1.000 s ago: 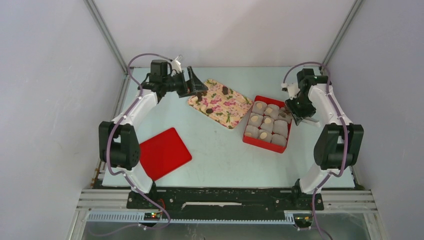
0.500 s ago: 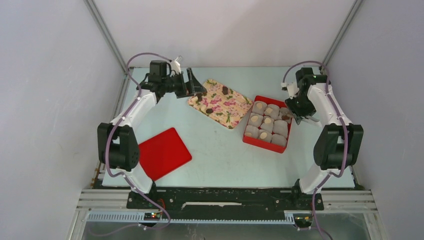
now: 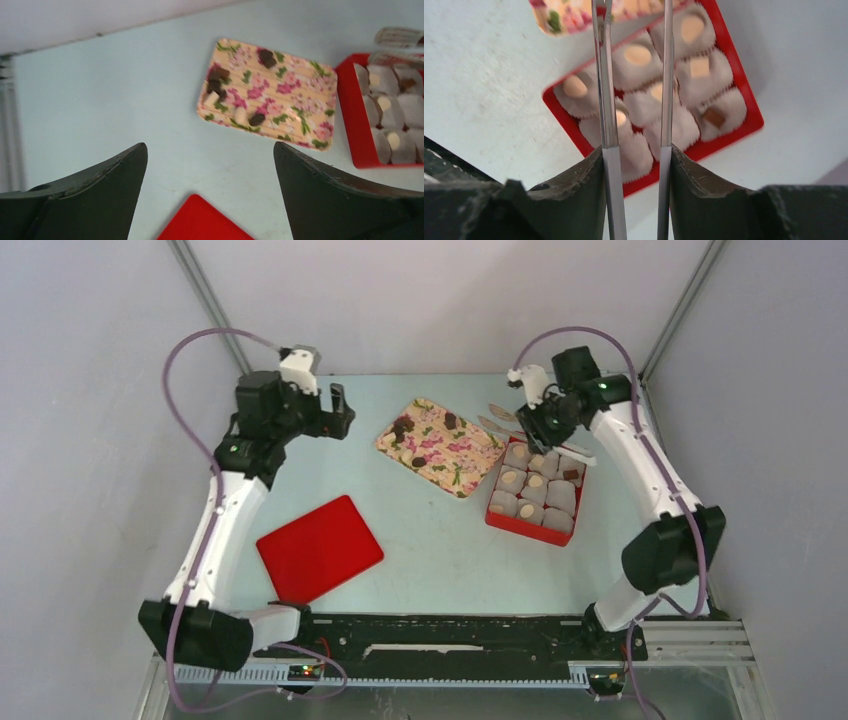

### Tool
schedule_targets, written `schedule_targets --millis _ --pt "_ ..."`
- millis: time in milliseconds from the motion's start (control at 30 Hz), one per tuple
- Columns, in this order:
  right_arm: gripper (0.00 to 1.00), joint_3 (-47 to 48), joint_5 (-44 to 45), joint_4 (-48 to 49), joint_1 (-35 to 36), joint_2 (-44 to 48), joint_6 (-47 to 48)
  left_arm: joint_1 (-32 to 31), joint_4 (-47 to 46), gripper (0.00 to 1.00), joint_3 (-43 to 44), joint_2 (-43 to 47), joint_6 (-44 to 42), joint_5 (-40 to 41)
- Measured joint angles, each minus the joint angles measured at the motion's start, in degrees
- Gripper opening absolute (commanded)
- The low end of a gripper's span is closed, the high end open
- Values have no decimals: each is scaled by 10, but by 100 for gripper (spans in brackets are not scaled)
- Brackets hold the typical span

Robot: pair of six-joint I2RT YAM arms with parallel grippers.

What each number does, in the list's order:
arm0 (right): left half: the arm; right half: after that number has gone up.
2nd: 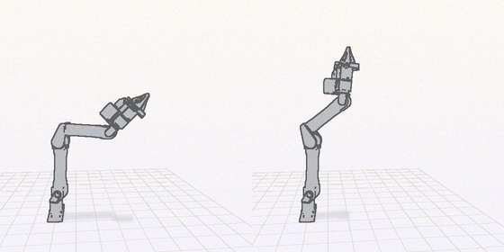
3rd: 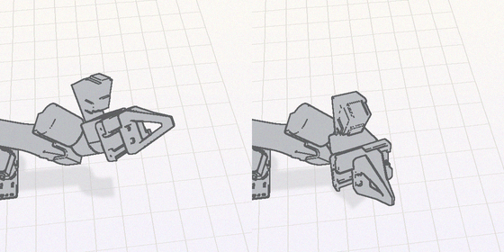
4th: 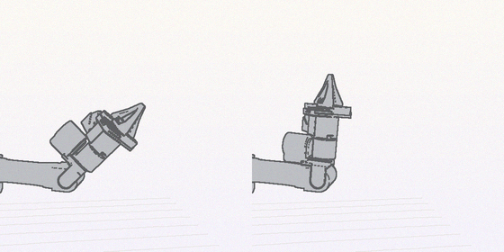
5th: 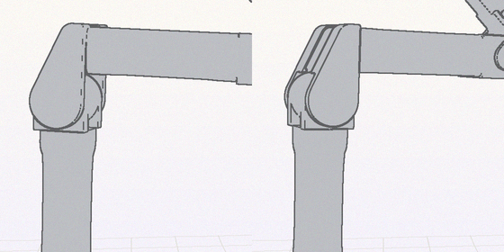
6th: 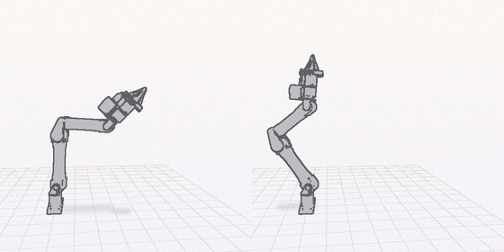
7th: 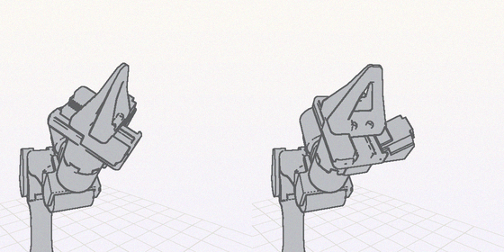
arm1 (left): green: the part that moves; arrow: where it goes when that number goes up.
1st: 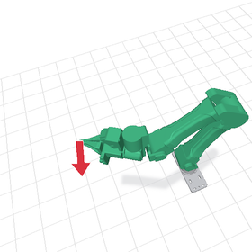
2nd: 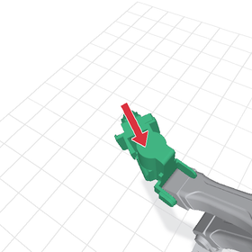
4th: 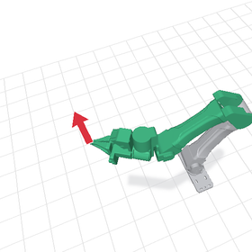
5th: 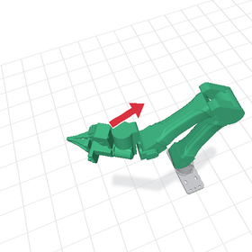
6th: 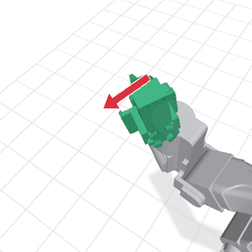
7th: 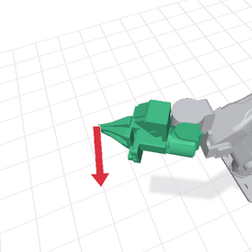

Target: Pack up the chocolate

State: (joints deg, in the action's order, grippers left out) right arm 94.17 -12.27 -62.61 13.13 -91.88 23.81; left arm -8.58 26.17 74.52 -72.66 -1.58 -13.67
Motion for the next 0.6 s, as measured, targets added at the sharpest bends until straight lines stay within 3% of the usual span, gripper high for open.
schedule_targets --millis 100,300,600 --pt "43 54 -19 9 34 -55 -3 29 -1 100 -3 43 0 0" --pt "43 156 -59 9 98 -196 12 99 30 100 -52 72 -9 -83" --pt "45 262 -78 -12 137 -335 39 103 148 100 -59 163 -53 -146"
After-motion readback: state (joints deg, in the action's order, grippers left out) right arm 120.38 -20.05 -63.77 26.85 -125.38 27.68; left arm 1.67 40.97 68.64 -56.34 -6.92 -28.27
